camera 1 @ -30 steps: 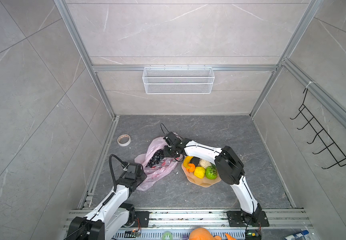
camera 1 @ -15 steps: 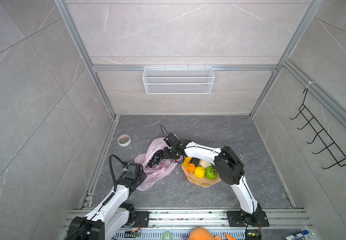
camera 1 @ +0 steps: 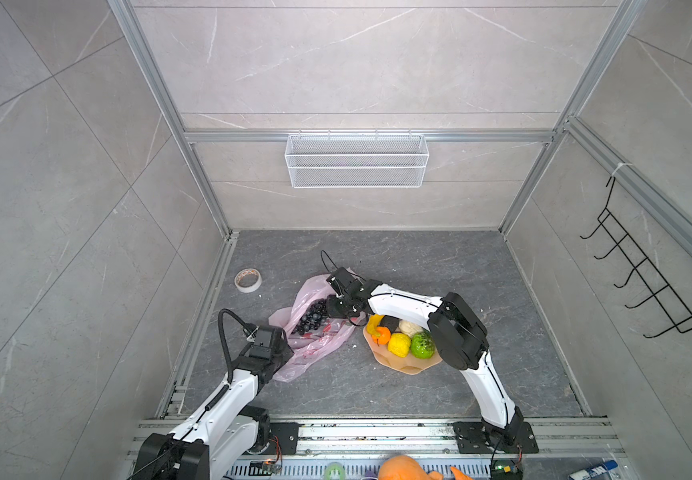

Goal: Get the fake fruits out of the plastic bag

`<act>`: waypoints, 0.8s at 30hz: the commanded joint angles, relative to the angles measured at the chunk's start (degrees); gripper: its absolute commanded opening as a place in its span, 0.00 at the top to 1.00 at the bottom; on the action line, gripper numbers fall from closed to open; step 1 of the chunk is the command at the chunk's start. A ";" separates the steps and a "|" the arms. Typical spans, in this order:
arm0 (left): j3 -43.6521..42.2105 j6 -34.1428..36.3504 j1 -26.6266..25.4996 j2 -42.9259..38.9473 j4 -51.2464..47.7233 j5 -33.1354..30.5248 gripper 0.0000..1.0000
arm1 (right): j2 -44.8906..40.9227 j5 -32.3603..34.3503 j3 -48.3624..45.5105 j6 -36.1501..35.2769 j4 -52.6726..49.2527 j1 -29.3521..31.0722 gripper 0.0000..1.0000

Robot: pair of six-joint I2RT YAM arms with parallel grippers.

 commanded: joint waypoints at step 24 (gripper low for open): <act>2.85 3.52 -14.76 -0.14 0.36 -10.93 1.00 | -0.72 3.39 4.13 -5.19 -1.06 0.67 0.93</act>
